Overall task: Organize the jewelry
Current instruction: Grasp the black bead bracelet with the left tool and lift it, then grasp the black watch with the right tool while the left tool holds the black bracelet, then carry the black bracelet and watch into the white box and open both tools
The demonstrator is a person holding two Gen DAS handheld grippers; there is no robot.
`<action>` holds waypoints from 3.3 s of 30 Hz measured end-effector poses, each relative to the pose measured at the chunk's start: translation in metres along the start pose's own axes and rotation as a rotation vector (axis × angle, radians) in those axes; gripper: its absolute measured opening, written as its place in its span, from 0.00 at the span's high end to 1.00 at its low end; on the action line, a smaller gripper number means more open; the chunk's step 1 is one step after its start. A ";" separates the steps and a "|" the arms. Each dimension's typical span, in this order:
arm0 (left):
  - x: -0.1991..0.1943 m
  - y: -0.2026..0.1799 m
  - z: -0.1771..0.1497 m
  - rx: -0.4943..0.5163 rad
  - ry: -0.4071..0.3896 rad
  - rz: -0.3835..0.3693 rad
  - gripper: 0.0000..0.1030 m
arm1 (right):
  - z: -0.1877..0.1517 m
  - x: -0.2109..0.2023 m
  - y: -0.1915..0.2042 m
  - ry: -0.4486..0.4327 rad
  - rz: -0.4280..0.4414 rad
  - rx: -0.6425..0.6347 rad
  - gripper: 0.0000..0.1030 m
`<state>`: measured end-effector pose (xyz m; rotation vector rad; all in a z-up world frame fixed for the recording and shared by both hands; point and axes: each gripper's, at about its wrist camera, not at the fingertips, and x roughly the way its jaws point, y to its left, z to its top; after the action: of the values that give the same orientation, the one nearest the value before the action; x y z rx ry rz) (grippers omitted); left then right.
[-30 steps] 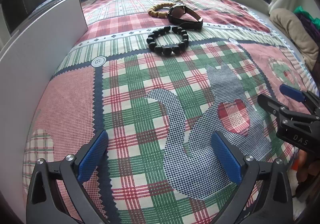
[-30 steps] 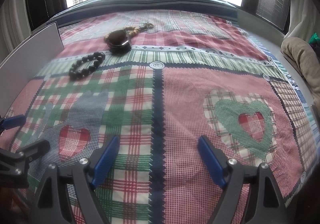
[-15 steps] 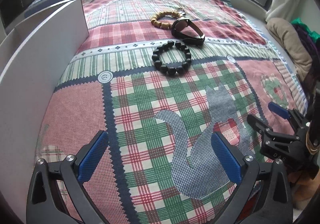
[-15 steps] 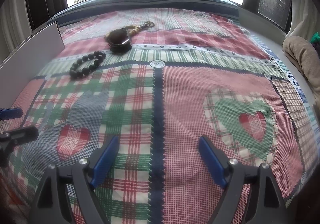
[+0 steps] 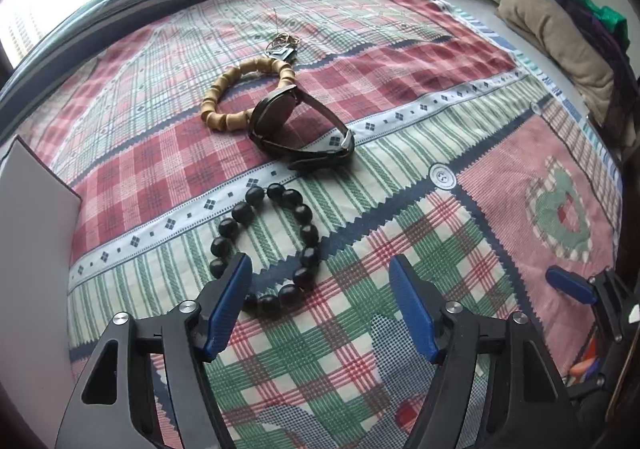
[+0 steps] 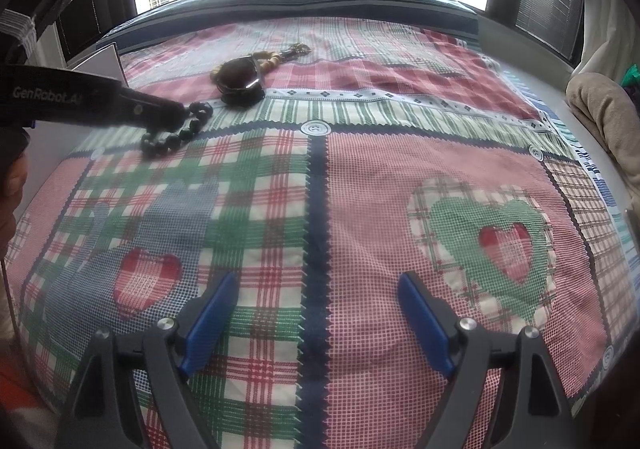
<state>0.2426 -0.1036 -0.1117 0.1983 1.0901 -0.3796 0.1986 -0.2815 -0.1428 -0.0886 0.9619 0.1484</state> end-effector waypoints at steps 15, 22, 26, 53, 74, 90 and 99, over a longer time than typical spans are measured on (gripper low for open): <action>0.001 0.019 -0.004 -0.081 -0.024 0.025 0.90 | -0.002 -0.001 0.000 -0.004 0.007 -0.006 0.16; -0.001 0.020 -0.010 -0.076 -0.028 0.046 0.90 | -0.002 0.000 0.001 -0.001 0.002 -0.001 0.16; -0.002 0.022 -0.012 -0.095 -0.036 0.029 0.90 | -0.002 0.000 0.000 0.000 0.003 -0.002 0.16; -0.159 0.124 -0.120 -0.499 -0.239 -0.148 0.90 | 0.200 0.137 0.025 0.237 0.220 0.002 0.93; -0.298 0.247 -0.240 -0.825 -0.468 0.125 0.90 | 0.191 -0.056 0.239 0.039 0.737 -0.317 0.95; -0.236 0.298 -0.298 -0.994 -0.269 0.212 0.48 | 0.137 -0.017 0.410 0.166 0.713 -0.617 0.52; -0.246 0.252 -0.266 -0.864 -0.312 0.197 0.35 | 0.143 -0.049 0.328 0.017 0.624 -0.544 0.41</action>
<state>0.0230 0.2676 -0.0201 -0.5039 0.8331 0.2490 0.2328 0.0576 -0.0245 -0.2886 0.9203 0.9854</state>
